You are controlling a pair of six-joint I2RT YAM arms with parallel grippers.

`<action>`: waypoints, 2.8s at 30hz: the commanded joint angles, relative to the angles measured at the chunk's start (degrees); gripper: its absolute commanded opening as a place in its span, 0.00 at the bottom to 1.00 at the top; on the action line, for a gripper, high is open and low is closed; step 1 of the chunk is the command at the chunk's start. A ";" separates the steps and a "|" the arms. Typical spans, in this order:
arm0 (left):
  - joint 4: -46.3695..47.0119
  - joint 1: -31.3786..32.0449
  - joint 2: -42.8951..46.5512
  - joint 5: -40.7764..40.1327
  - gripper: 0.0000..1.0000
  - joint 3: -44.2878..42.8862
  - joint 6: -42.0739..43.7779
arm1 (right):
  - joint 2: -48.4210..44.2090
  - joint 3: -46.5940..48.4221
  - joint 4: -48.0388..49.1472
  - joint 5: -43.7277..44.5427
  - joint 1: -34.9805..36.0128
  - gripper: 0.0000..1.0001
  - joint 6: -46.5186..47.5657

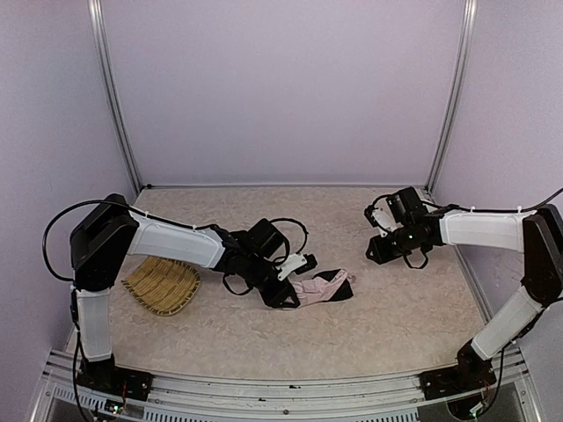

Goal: Put away the umbrella

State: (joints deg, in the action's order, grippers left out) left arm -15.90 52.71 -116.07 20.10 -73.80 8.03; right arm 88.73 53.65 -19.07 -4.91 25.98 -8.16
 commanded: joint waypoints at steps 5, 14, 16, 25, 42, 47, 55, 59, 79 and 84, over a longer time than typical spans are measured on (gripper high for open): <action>-8.51 0.20 -1.26 0.30 0.00 1.20 1.24 | -5.60 4.40 -4.62 1.15 4.06 0.36 4.30; -6.68 0.16 -0.70 0.53 0.00 1.86 1.93 | -7.06 3.69 2.24 -3.49 18.80 0.47 12.46; -6.12 -0.01 -0.52 1.15 0.00 2.15 1.69 | -4.21 3.86 2.60 -4.16 19.31 0.45 11.94; -5.02 -0.24 -0.45 2.66 0.00 2.70 2.04 | 1.21 -0.98 8.31 -3.54 19.25 0.44 10.87; -2.03 2.07 3.55 -2.65 0.00 6.56 6.70 | 4.42 -0.28 7.64 -6.43 13.16 0.00 7.87; -0.46 5.88 5.37 -7.88 0.00 9.07 12.91 | 8.32 3.81 6.71 -9.88 10.05 0.00 4.61; -0.08 7.06 5.36 -13.19 0.00 10.50 13.88 | 12.97 5.17 6.05 -12.97 5.29 0.00 0.33; 0.37 7.01 5.39 -15.40 0.00 11.45 13.72 | 13.43 2.85 5.71 -11.30 4.11 0.00 -0.79; -0.95 2.00 3.11 -18.38 0.00 10.64 9.85 | 1.85 -10.85 2.87 -10.81 3.11 0.00 -6.12; -0.34 1.65 2.79 -18.27 0.00 10.50 9.48 | -7.37 -14.40 2.13 -9.78 3.11 0.01 -8.74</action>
State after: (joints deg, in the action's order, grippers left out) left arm -7.97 56.93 -110.96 7.03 -64.77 19.66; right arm 87.35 42.57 -11.07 -21.41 30.92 -14.50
